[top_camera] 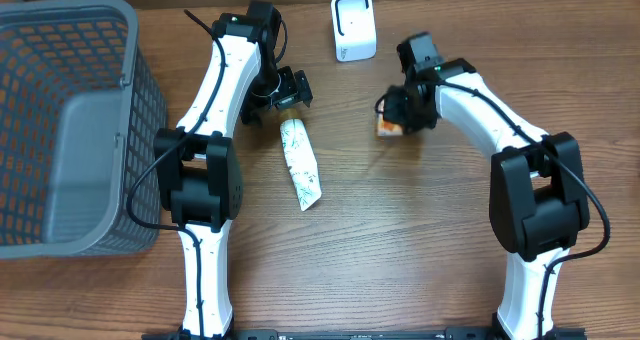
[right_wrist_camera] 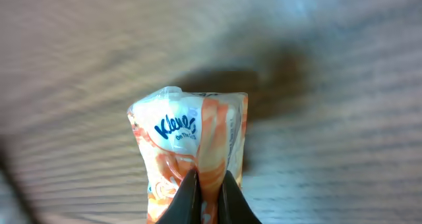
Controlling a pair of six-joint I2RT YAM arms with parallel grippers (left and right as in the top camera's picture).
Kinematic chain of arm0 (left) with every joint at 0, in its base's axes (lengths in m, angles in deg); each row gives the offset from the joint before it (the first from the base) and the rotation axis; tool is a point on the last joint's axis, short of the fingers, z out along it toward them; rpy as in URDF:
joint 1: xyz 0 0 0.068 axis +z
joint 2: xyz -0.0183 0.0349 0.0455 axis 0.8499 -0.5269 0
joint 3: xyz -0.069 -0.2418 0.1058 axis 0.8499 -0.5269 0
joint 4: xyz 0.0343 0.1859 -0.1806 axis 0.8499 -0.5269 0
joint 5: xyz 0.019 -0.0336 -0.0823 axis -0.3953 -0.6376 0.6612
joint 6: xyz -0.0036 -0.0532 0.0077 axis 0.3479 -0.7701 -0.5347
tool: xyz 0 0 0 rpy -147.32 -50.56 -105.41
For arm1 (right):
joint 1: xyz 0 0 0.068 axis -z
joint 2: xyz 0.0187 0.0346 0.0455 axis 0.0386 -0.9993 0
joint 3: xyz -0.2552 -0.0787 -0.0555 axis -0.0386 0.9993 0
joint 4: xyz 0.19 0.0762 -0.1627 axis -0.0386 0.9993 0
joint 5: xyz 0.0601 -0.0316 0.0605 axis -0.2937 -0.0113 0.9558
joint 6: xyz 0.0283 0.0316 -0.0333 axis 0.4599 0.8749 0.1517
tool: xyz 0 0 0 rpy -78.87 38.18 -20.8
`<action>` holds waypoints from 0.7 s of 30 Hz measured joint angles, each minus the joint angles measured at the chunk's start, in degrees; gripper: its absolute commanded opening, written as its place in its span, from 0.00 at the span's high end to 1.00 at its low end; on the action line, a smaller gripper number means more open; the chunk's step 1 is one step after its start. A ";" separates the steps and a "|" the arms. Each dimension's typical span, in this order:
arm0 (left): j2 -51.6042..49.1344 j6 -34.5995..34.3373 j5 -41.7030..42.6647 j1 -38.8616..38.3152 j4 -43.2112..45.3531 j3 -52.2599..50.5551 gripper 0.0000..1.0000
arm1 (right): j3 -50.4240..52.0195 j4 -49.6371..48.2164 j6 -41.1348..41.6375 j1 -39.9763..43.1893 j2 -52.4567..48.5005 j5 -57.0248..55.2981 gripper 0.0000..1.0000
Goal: Scan the item barcode
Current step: 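Lift the tissue pack and hold it up to the white scanner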
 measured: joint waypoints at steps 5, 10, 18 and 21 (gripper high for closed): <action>0.00 0.00 0.00 0.00 0.00 0.00 0.00 | -4.76 -4.04 0.17 0.09 0.00 5.18 0.96; 0.00 0.00 0.00 0.00 0.00 0.00 0.00 | -5.03 -18.16 8.94 1.92 0.00 14.60 0.96; 0.00 0.00 -0.02 0.00 0.02 0.00 0.00 | -5.16 -32.87 12.61 2.89 0.00 12.00 0.96; 0.00 0.00 -0.02 0.00 0.02 0.00 0.00 | -5.84 -26.01 5.29 1.20 0.00 1.46 0.96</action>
